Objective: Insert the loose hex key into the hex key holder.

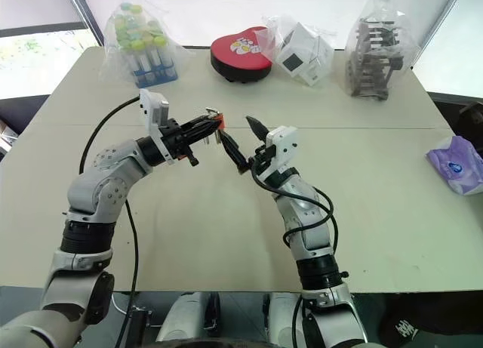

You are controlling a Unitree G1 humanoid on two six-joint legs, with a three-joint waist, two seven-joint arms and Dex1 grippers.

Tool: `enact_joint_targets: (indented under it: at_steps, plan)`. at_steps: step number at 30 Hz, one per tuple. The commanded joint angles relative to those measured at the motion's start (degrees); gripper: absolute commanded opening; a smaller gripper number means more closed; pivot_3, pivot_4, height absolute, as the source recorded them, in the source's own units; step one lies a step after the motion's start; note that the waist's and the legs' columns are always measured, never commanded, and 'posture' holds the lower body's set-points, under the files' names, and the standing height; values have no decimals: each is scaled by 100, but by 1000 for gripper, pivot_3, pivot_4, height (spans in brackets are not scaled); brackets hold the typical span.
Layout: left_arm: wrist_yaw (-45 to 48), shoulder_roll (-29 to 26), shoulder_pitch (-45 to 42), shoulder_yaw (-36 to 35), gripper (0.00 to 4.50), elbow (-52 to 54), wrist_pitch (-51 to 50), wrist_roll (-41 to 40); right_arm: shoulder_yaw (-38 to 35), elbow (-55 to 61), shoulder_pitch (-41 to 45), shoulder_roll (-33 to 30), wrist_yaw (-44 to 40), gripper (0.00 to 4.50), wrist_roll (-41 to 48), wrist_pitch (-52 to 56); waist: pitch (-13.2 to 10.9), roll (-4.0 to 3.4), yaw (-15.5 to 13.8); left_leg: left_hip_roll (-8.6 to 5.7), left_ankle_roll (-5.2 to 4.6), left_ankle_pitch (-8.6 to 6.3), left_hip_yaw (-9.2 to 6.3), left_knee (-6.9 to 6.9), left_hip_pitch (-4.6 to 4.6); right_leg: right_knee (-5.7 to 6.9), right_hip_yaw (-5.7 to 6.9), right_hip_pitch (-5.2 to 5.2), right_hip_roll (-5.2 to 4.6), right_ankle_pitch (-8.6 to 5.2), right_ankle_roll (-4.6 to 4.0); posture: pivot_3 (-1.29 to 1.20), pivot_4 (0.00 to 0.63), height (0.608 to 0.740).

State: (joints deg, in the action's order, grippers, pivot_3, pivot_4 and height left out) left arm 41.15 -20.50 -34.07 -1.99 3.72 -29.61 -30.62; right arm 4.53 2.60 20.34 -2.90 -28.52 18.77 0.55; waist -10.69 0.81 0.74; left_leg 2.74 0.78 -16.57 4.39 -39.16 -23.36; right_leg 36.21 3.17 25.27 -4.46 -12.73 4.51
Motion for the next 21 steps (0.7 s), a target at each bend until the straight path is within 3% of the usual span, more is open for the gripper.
enact_joint_targets:
  at_steps: [1,9,15,21]
  plan:
    - [38,19,-83,-68,0,110,156,-22,-218,500,-317,-257,-13,3502,100,87,0,0,-15,0,0,0,1,0,0,-1,0,0,0,0,0,0,150,740]
    - [-260,438,11,105,0,163,-135,-113,-957,1018,-1128,-1036,67,3502,293,322,0,1,-26,-4,-1,0,1,-5,0,-5,-1,-8,-4,0,0,0,150,740]
    - [-1218,1361,222,0,0,51,-1321,-652,-1348,1339,-1461,-1377,175,3502,387,537,1,0,-4,-3,-1,-1,0,-4,5,-2,-1,-9,-1,0,1,0,150,740]
    - [-1801,1989,459,-258,0,-316,-1873,-959,-1312,1570,-1618,-1371,266,3502,373,654,1,0,-10,-3,-2,-1,-2,-4,7,-2,-2,-10,1,0,0,0,150,740]
